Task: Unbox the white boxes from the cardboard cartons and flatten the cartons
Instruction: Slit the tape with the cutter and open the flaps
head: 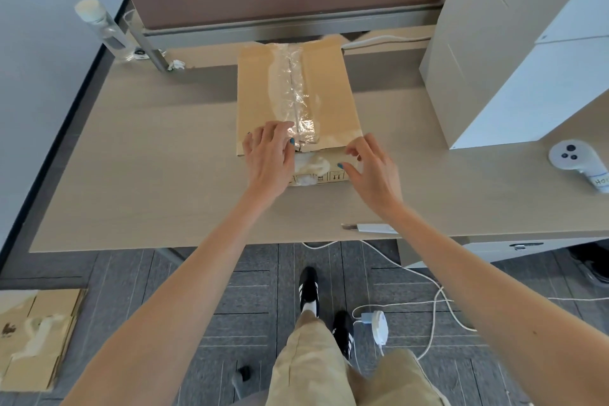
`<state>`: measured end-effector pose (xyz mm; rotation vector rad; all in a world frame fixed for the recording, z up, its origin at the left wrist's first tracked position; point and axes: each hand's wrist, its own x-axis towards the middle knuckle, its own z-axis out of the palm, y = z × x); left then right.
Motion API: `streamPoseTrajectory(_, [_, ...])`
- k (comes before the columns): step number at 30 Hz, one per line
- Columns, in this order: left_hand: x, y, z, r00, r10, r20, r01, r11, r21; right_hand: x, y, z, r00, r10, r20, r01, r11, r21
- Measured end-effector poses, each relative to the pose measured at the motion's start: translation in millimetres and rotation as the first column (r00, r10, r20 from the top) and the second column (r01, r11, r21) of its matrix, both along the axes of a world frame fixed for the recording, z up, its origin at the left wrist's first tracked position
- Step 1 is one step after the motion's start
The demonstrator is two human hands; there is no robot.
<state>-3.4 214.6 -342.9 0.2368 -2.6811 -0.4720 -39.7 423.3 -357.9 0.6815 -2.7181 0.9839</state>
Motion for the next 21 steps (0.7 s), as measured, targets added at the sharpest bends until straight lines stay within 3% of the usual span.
streamPoseTrajectory(3, [-13.8,2.9,6.8,0.972,0.134,0.194,-0.143,0.989,0.029,-17.4,-13.3,16.4,0.998,-0.008,-0.065,0.008,1.000,-0.002])
streamPoseTrajectory(7, [-31.6,6.3,13.8,0.866,0.273,0.419,-0.328,0.943,0.062,-33.0,-22.7,17.8,0.996,0.014,-0.090,-0.007,0.997,0.079])
streamPoseTrajectory(14, [-52.4,4.1,29.7,0.780,0.286,0.556,-0.441,0.882,0.164,-39.4,-29.2,10.9,0.999,-0.031,0.030,0.029,0.998,0.050])
streamPoseTrajectory(21, [-58.8,-2.1,39.6,0.752,0.294,0.591,-0.401,0.914,0.056,-41.9,-27.4,16.9,0.999,-0.021,0.044,0.018,0.997,0.077])
